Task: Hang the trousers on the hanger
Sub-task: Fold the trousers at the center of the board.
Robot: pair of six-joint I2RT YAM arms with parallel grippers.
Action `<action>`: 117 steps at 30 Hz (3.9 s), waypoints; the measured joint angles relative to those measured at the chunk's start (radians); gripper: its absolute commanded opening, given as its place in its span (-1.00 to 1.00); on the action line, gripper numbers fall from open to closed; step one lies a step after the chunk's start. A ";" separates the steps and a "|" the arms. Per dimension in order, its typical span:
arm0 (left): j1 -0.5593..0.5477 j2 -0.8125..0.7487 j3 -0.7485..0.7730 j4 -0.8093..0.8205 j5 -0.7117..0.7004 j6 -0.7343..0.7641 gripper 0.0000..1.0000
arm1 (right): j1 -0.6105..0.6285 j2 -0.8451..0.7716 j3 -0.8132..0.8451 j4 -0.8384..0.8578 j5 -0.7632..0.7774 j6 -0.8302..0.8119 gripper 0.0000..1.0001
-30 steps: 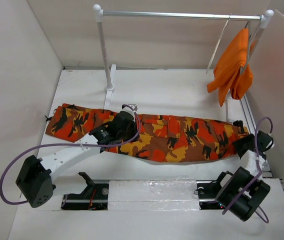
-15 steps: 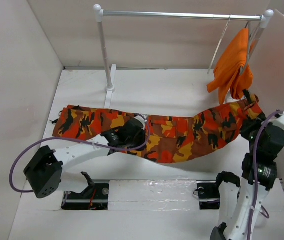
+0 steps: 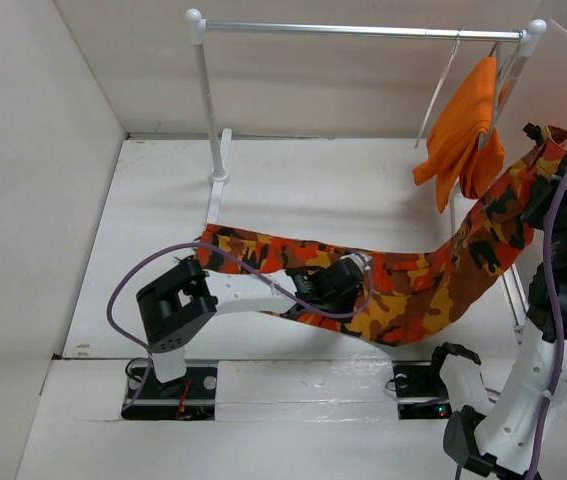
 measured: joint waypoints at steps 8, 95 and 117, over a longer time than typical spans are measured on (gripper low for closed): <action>-0.081 0.142 0.202 0.081 0.059 -0.044 -0.97 | 0.109 0.050 -0.050 0.017 -0.065 -0.076 -1.00; 1.152 -0.411 -0.163 -0.204 -0.116 -0.034 -1.00 | 1.035 0.178 -1.067 0.279 0.029 0.061 -0.23; 1.138 -0.882 -0.386 -0.627 -0.159 -0.300 0.76 | 0.822 0.106 -1.025 0.294 -0.083 -0.051 0.04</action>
